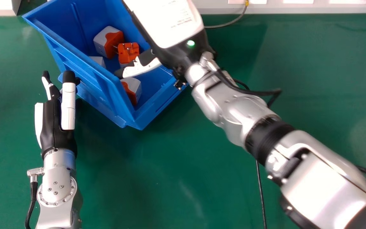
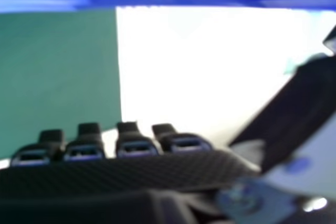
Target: Pick all objects and put in blue box
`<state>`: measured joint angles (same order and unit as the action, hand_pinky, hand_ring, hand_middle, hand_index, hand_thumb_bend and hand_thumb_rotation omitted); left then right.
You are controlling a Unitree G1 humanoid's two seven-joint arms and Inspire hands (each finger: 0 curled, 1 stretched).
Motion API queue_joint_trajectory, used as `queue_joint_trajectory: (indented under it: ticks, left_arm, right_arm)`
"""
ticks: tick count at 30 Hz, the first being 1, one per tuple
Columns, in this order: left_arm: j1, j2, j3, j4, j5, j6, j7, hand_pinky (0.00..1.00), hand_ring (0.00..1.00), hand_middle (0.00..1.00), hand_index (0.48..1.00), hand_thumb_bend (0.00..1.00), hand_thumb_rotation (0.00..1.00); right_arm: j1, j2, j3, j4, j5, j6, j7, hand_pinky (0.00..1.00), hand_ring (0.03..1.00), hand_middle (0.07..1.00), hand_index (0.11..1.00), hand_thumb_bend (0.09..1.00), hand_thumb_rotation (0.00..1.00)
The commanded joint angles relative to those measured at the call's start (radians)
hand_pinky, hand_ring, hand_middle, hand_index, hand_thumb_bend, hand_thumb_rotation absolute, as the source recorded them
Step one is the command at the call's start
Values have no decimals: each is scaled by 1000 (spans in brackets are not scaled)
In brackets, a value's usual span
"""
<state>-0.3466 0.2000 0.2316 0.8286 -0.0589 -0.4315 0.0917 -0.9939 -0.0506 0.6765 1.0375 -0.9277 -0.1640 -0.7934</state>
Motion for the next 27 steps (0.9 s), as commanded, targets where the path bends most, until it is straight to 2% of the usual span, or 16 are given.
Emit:
queue_joint_trajectory:
  ticks: [1,3,5,8,11,14,17,19,21,24,26,27]
  left_arm:
    - [2,-9,-10,-31,7,-4,0,852,901,862,939,983,1000]
    - [6,-11,-10,-42,6,1,1,852,901,862,939,985,1000]
    - [10,-10,-10,-49,5,4,-1,852,901,862,939,990,1000]
    - [16,-3,-5,-53,1,5,-6,852,901,862,939,990,1000]
    - [23,9,7,-55,-9,3,-17,852,901,862,939,985,1000]
    - [28,25,20,-46,-19,-6,-27,852,901,861,939,982,1000]
    - [25,36,31,-25,-28,-19,-38,852,902,861,939,979,1000]
    - [24,42,40,-13,-34,-27,-46,855,903,860,939,975,1000]
    - [33,47,53,-18,-46,-36,-54,858,904,860,939,972,1000]
    - [51,49,83,-38,-80,-47,-70,859,905,861,940,967,1000]
    - [56,41,102,-61,-105,-50,-73,861,905,861,940,962,1000]
    - [62,30,108,-85,-114,-54,-68,861,905,861,940,962,1000]
  right_arm:
    - [127,-106,-36,-178,23,-84,-77,1000,1000,1000,1000,1000,649]
    - [230,-176,-63,-264,40,-153,-114,1000,1000,1000,1000,1000,635]
    - [285,-203,-85,-286,57,-199,-125,1000,1000,1000,1000,1000,660]
    - [468,-254,-176,-293,211,-376,-81,1000,1000,1000,1000,999,738]
    - [587,-271,-248,-307,315,-441,-18,996,1000,1000,1000,995,833]
    - [617,-200,-334,-205,486,-495,109,980,1000,1000,1000,985,892]
    - [599,-119,-418,-169,654,-477,272,958,1000,1000,1000,974,914]
    - [586,-82,-459,-155,714,-467,332,933,1000,1000,1000,952,945]
    - [567,-51,-493,-122,749,-466,372,926,1000,1000,1000,931,965]
    - [538,-13,-533,-77,773,-478,402,950,1000,1000,1000,904,978]
    - [531,7,-548,-66,777,-485,411,969,1000,1000,1000,883,986]
    - [531,12,-550,-66,769,-484,408,969,1000,1000,1000,883,986]
